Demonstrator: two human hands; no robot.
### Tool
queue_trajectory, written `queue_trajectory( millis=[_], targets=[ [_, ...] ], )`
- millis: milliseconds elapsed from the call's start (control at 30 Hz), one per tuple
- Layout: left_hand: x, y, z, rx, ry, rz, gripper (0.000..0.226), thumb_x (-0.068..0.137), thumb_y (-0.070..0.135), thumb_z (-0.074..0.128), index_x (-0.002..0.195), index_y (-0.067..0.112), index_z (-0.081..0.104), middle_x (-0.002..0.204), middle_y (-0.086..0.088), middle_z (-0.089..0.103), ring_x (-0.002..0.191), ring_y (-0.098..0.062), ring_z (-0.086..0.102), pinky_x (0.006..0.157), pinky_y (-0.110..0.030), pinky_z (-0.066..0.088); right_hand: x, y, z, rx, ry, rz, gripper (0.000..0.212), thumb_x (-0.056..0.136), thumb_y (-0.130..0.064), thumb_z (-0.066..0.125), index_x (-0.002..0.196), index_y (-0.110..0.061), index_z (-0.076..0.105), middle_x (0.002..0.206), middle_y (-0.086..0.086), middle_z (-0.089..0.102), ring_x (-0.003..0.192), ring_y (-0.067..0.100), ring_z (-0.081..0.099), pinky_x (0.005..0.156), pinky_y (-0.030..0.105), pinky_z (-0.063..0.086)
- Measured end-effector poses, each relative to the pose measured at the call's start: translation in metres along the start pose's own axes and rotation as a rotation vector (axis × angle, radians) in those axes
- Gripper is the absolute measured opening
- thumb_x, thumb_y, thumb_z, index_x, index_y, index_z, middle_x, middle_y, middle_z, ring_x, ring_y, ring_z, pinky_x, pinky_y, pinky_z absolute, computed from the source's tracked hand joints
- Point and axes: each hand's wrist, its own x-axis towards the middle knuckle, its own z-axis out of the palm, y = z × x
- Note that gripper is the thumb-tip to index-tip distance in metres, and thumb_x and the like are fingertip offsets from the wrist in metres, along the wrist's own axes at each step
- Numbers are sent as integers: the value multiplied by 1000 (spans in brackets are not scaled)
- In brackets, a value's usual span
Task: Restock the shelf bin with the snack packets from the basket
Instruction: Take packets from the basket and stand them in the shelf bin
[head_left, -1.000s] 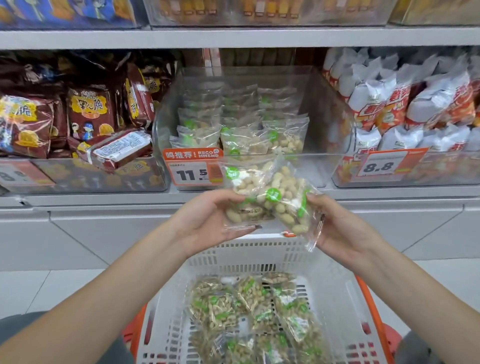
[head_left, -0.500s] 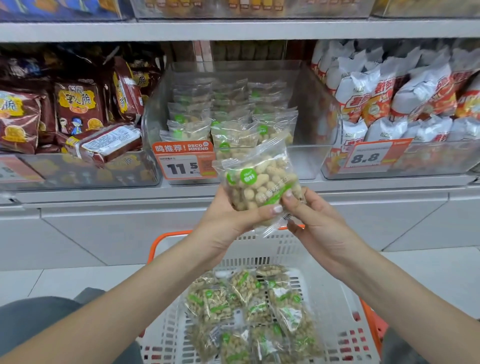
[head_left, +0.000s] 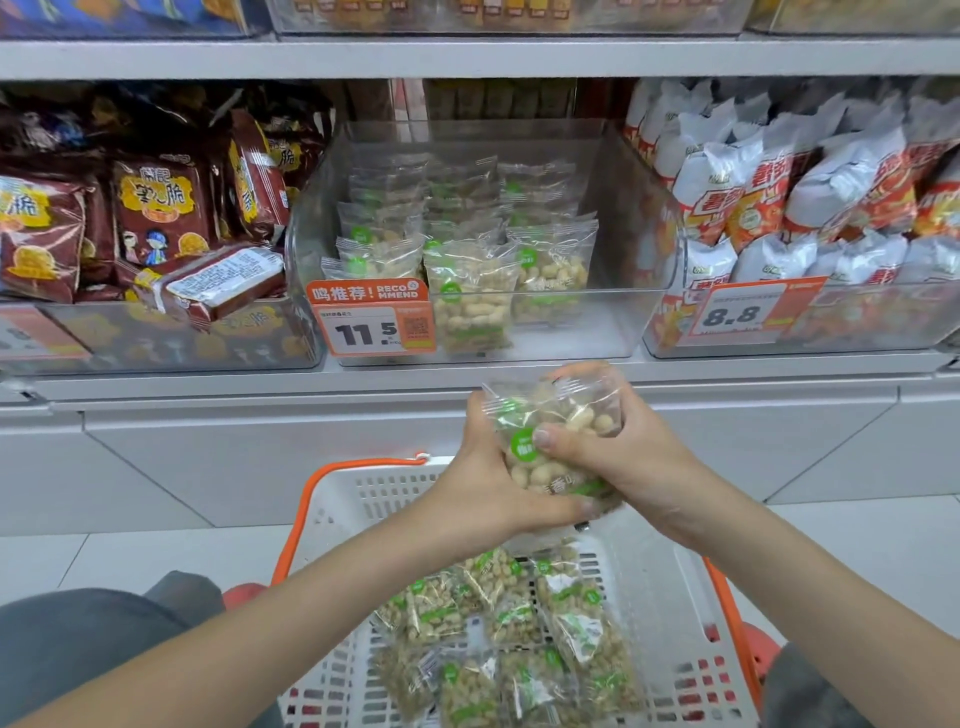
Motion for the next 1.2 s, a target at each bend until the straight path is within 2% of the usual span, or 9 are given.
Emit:
queue_trajectory(
  millis=[100,200,333,433,567,700,800,1000,1200],
  targets=[
    [2,-1,1,70,60,-29,100,51,27,92,127,22,28,123,-3,58,95,-10,67,64,-20,55,-3,6,6,23,124,-58,60,53,-20,81,106,-17,53,77,1,71,70,14,69,62,26,57],
    [4,-1,-2,178,121,12,94,36,47,89,111,30,34,118,4,63,101,-7,66,86,-33,56,-2,9,10,81,181,-58,60,52,-25,78,106,-21,52,84,8,72,74,20,70,66,31,59],
    [6,1,-6,101,88,40,83,43,26,91,103,30,33,109,-2,68,98,-13,69,86,-36,57,3,9,2,9,24,12,87,50,-9,91,118,-35,44,84,8,72,76,18,70,64,28,56],
    [10,4,-11,101,83,71,82,49,20,93,99,37,30,114,-5,65,100,-15,68,86,-34,56,6,3,-2,-73,-42,-51,88,49,-6,86,120,-33,42,84,8,73,78,18,71,66,25,56],
    [16,19,-21,214,167,81,104,38,54,88,118,41,22,135,0,45,120,-14,53,101,-38,47,19,-23,-8,-179,144,-235,83,45,-13,93,114,-26,49,91,2,73,81,14,72,69,24,56],
    [24,39,-49,289,278,65,96,63,38,84,133,21,21,136,-4,35,119,-15,45,100,-30,41,55,-76,-32,-271,379,-415,73,54,-20,92,111,-28,47,107,5,66,91,14,70,79,34,59],
    [30,41,-66,394,367,121,83,67,32,84,125,19,27,127,-6,39,113,-18,46,95,-27,41,85,-105,-39,-451,419,-455,72,61,-22,89,115,-23,42,105,-4,61,92,7,67,82,26,57],
    [36,38,-68,433,352,160,81,65,32,85,116,25,22,120,-3,38,110,-18,44,93,-27,41,131,-113,-46,-701,298,-137,91,60,-27,89,132,-12,35,107,-8,54,103,12,55,84,22,46],
    [38,38,-66,433,340,179,80,66,34,85,116,28,22,126,-3,38,115,-16,43,99,-31,40,145,-84,-46,-659,184,71,124,65,-34,85,151,-9,-1,144,4,40,123,13,44,99,22,34]
  ],
)
